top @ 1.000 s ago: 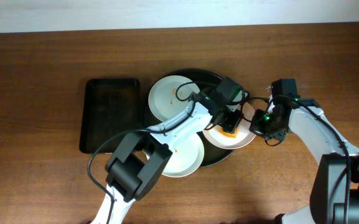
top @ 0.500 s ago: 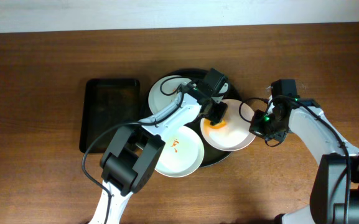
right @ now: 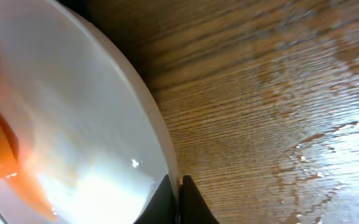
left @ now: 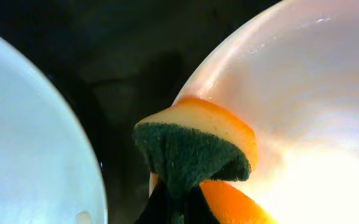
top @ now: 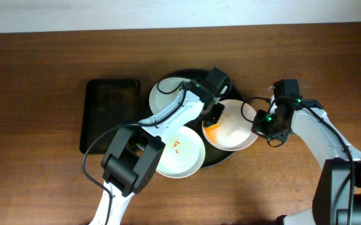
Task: Clean dirty plates on tray and stack at the side
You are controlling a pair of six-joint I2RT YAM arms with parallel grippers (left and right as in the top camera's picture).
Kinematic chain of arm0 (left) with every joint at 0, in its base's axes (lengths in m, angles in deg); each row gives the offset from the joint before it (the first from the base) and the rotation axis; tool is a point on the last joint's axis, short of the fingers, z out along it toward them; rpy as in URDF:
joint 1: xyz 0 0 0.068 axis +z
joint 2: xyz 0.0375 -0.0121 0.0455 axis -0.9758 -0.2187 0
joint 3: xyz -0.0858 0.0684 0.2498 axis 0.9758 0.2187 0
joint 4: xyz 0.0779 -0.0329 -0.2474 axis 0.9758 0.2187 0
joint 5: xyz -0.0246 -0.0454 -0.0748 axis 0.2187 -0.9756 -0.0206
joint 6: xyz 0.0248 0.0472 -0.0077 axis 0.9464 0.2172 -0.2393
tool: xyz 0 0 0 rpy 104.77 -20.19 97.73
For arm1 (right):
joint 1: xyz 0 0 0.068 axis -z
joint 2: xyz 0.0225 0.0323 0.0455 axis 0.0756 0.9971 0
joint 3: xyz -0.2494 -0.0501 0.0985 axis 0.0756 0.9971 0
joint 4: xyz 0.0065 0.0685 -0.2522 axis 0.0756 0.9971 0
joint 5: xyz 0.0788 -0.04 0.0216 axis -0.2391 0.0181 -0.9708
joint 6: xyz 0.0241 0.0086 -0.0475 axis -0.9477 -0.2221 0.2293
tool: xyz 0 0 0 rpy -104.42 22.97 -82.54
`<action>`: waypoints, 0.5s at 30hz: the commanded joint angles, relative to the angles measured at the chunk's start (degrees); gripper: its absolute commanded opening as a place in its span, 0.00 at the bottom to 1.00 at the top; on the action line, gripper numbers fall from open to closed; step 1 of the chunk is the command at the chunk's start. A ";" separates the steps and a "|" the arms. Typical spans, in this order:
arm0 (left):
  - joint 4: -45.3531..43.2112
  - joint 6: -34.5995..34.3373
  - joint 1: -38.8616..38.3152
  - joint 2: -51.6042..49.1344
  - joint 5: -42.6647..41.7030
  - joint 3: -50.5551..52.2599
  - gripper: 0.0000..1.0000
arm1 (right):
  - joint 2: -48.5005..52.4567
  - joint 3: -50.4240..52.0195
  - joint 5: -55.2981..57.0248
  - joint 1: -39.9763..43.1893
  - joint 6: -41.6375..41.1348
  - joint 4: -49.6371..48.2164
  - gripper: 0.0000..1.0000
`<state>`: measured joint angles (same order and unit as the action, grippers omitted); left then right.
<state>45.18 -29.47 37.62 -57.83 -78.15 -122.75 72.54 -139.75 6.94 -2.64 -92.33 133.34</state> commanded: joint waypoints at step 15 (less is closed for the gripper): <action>4.90 0.57 5.95 10.88 -4.74 -5.66 0.00 | -7.34 -3.56 9.86 0.20 5.20 0.66 0.04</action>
<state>50.03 -29.47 40.83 -52.06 -77.08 -126.99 67.71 -140.82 14.80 -2.60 -89.23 134.15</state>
